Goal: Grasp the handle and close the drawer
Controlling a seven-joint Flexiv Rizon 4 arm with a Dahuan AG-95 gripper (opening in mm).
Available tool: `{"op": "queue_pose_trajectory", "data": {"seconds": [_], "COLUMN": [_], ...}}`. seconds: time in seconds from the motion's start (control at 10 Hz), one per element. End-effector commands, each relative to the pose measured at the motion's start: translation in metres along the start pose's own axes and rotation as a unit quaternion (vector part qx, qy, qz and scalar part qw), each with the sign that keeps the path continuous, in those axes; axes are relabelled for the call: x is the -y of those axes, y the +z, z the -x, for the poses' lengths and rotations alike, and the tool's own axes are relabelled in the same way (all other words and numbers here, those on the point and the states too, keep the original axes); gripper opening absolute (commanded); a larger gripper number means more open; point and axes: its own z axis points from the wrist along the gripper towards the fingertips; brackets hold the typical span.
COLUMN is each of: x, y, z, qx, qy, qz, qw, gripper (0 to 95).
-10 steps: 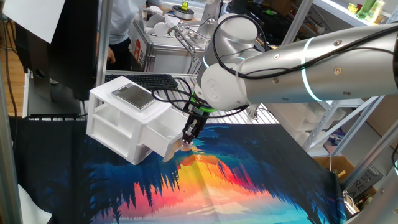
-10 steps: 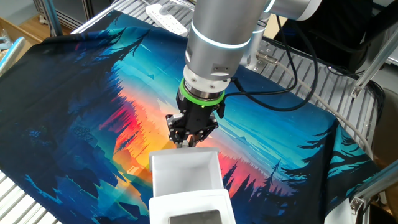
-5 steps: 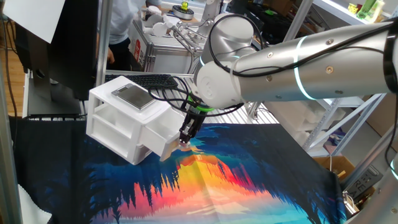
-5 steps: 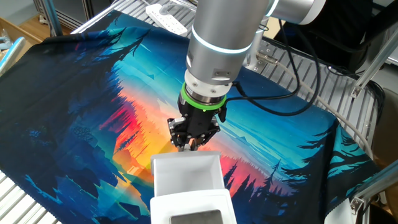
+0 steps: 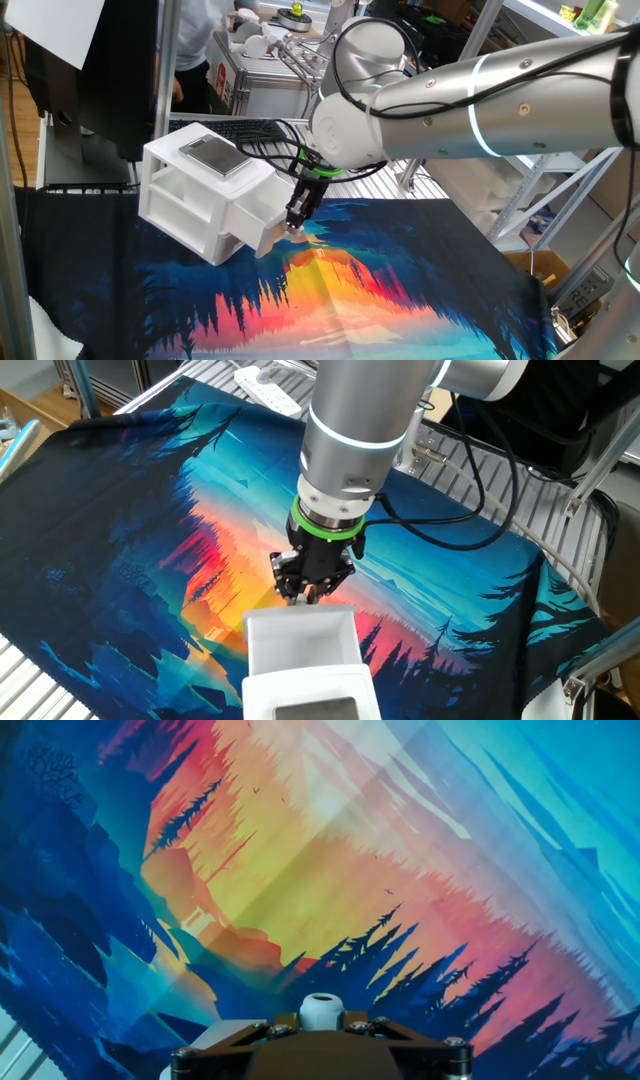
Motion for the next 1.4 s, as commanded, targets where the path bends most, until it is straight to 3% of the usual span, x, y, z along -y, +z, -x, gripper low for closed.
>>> {"op": "queue_pose_trajectory", "data": {"seconds": [0.1, 0.9, 1.4], "x": [0.002, 0.005, 0.005], "y": [-0.004, -0.006, -0.02], "z": [0.0, -0.001, -0.003], "qx": [0.004, 0.012, 0.011], "qy": [0.001, -0.015, -0.026], "qz": [-0.004, -0.002, -0.008], "qw": [1.0, 0.9998, 0.9996], "gripper": [0.0, 0.0, 0.0]}}
